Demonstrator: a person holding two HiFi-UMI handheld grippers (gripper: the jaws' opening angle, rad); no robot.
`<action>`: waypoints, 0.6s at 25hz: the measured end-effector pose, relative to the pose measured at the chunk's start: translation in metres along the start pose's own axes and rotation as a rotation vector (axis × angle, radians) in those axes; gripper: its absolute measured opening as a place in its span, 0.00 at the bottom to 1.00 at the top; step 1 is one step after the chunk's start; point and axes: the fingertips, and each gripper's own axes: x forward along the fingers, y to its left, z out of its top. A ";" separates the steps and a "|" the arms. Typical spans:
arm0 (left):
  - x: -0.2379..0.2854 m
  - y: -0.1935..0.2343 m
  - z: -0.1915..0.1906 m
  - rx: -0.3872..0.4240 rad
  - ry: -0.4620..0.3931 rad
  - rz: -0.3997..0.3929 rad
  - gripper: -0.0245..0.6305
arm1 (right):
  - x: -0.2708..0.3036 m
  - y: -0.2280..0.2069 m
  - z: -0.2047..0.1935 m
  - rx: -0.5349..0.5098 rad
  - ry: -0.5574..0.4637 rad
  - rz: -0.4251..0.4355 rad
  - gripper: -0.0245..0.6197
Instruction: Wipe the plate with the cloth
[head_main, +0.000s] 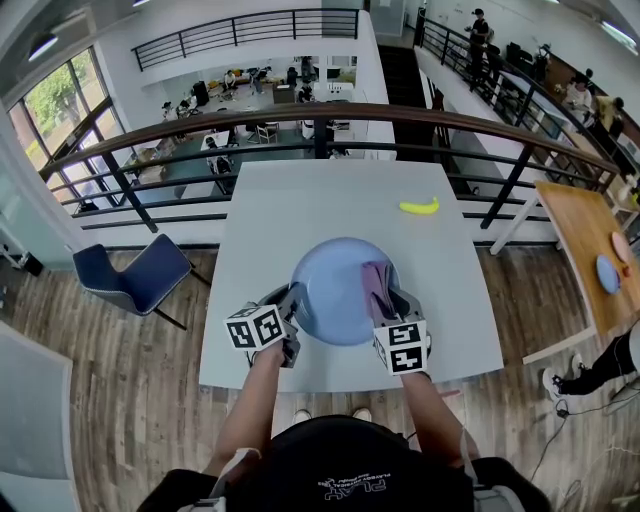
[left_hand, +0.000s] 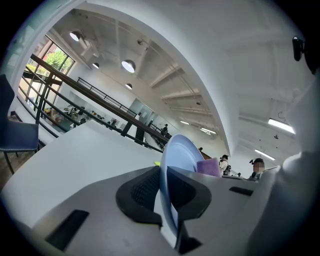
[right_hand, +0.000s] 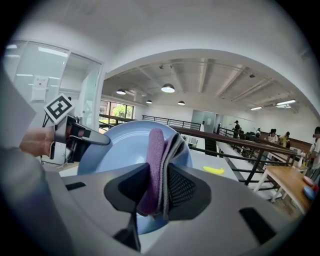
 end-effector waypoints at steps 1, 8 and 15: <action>0.000 0.000 0.000 -0.004 -0.003 0.000 0.09 | -0.002 0.003 0.005 0.007 -0.018 0.010 0.21; 0.001 0.006 -0.007 -0.021 0.011 0.012 0.08 | -0.011 0.013 0.008 0.041 -0.079 0.023 0.21; 0.003 0.017 -0.027 -0.057 0.041 0.032 0.08 | -0.011 0.016 -0.005 0.077 -0.067 0.044 0.21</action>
